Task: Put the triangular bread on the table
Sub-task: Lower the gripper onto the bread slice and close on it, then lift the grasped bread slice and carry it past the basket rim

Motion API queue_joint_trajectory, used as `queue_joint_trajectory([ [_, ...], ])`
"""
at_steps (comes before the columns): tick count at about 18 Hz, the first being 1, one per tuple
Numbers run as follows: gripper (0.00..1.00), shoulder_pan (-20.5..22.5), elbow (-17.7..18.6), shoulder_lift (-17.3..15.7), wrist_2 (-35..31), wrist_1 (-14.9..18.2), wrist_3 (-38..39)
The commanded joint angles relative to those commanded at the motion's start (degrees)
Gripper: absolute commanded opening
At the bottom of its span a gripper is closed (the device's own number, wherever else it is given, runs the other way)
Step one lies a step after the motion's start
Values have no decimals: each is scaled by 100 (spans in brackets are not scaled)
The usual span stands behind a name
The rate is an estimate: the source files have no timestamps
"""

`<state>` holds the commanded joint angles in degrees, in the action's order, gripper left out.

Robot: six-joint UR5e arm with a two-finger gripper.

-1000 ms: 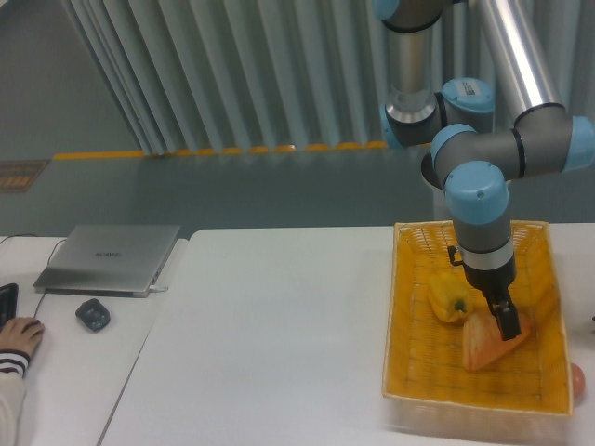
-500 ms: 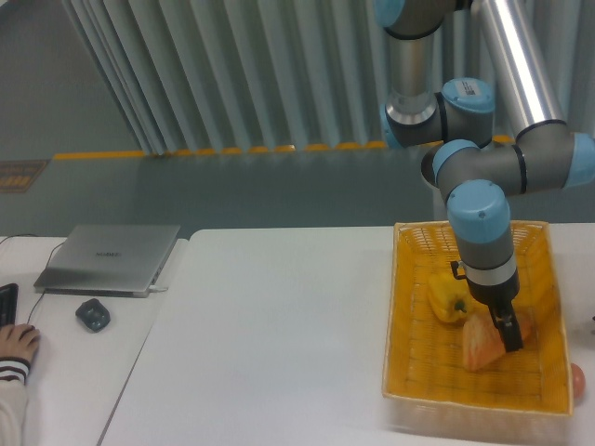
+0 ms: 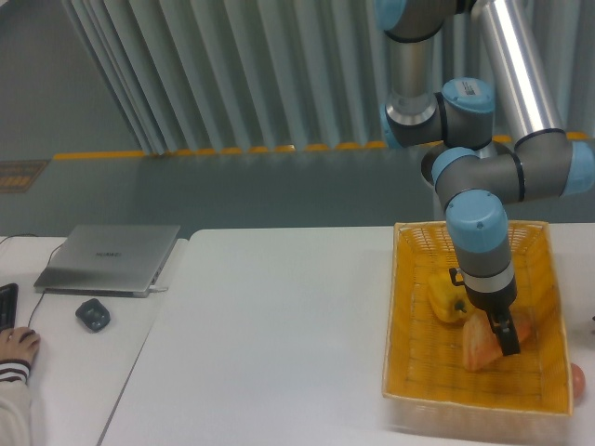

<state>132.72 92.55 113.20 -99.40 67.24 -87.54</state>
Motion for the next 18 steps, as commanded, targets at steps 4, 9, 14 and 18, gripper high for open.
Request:
queue_joint_trajectory([
  [4,100,-62,-9,35,0,0,0],
  [9,69,-70,-9,53,-9,9,-9],
  [14,32,-53,-105,0,-18,88,-35],
  [18,24,-44,-123,-70,0,105,-26],
])
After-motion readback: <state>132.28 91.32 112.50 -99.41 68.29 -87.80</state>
